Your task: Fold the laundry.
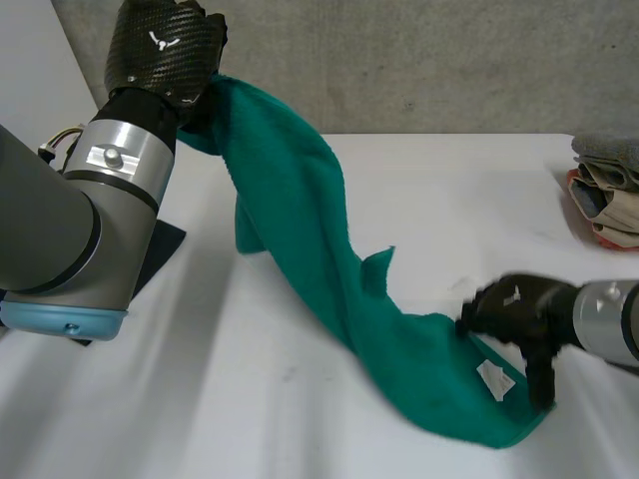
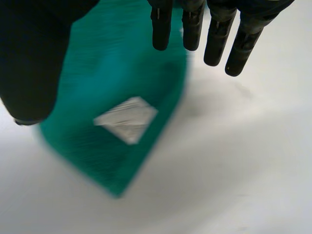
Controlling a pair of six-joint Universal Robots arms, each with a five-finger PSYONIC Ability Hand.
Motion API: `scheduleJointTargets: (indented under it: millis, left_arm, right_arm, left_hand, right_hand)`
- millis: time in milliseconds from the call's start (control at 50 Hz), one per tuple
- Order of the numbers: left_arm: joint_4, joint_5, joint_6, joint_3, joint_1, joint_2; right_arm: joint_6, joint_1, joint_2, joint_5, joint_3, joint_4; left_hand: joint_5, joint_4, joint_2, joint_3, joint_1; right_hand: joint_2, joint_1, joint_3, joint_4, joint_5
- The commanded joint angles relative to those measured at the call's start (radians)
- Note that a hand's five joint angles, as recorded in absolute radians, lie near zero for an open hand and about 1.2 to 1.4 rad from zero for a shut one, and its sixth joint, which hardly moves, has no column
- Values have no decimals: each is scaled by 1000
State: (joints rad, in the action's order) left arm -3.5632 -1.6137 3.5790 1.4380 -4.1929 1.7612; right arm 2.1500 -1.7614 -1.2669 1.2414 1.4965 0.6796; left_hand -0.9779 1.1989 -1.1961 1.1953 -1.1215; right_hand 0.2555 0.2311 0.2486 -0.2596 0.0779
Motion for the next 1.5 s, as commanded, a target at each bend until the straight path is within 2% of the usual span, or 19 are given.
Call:
scheduleJointTargets:
  millis: [20,80,200,260,320,480,520,540,580,660,740,840,900,1060,1140,1220,1300,1400,1500]
  left_arm:
    - [3,1,1,-45,24,6]
    - [9,5,1,-56,34,1]
    - [12,29,1,-67,59,-32]
    - [15,35,1,-65,62,-54]
    - [21,37,3,-60,60,-57]
    - [38,37,3,-51,60,-58]
    - [43,38,4,-51,60,-57]
    - [43,38,4,-51,60,-54]
    - [44,38,4,-50,59,-49]
    - [53,38,4,-31,54,-43]
    - [70,38,17,4,44,-40]
    - [104,38,72,56,-12,-22]
    - [119,38,107,76,-42,0]
    - [162,29,237,53,-61,187]
    - [156,29,297,-33,-53,288]
    - [116,29,343,-210,-53,389]
    - [-31,20,345,-442,-47,442]
    - [-320,3,343,-646,-45,451]
    - [-388,-3,342,-665,-45,440]
  right_arm:
    - [307,0,12,32,-260,-199]
    - [407,-9,67,26,-368,-196]
    - [461,-75,256,23,-588,-132]
    - [542,-173,407,21,-753,-7]
    - [611,-222,474,3,-829,82]
    - [628,-270,523,-96,-766,106]
    - [623,-274,549,-92,-766,109]
    - [623,-277,569,-88,-772,110]
    - [626,-277,583,-80,-786,109]
    - [625,-262,567,-7,-803,92]
    - [587,-253,489,85,-783,61]
    - [354,-146,315,161,-618,57]
    - [282,-121,267,174,-561,46]
    - [278,-119,294,185,-504,-57]
    - [278,-121,365,219,-582,-146]
    - [277,-124,429,268,-792,-331]
    - [289,-124,489,280,-1022,-527]
    - [312,-124,523,303,-1235,-682]
    - [366,-122,512,325,-1303,-761]
  left_hand:
    - [-244,197,-200,201,-275]
    - [-244,197,-200,201,-275]
    - [-244,197,-200,201,-275]
    - [-244,197,-200,201,-275]
    - [-244,197,-200,201,-275]
    - [-244,197,-200,201,-275]
    - [-244,197,-200,201,-275]
    - [-244,197,-200,201,-275]
    - [-244,197,-200,201,-275]
    - [-244,197,-200,201,-275]
    - [-244,197,-200,201,-275]
    - [-244,197,-200,201,-275]
    - [-244,197,-200,201,-275]
    - [-244,197,-200,201,-275]
    - [-244,197,-200,201,-275]
    - [-244,197,-200,201,-275]
    - [-244,197,-200,201,-275]
    - [-244,197,-200,201,-275]
    - [-244,197,-200,201,-275]
  right_hand:
    - [-38,-14,-31,42,-35]
    - [-35,-11,-29,40,-32]
    - [-41,-17,-34,45,-38]
    - [-50,-26,-43,54,-47]
    - [-56,-32,-49,60,-53]
    - [29,53,36,-25,32]
    - [245,269,252,-241,248]
    - [604,628,611,-600,607]
    - [1138,1163,1145,-1134,1141]
    - [1141,1165,1148,-1137,1144]
    - [1141,1165,1148,-1137,1144]
    - [1141,1165,1148,-1137,1144]
    - [1141,1165,1148,-1137,1144]
    - [1141,1165,1148,-1137,1144]
    - [1141,1165,1148,-1137,1144]
    - [1141,1165,1148,-1137,1144]
    - [1141,1165,1148,-1137,1144]
    - [1141,1165,1148,-1137,1144]
    - [1141,1165,1148,-1137,1144]
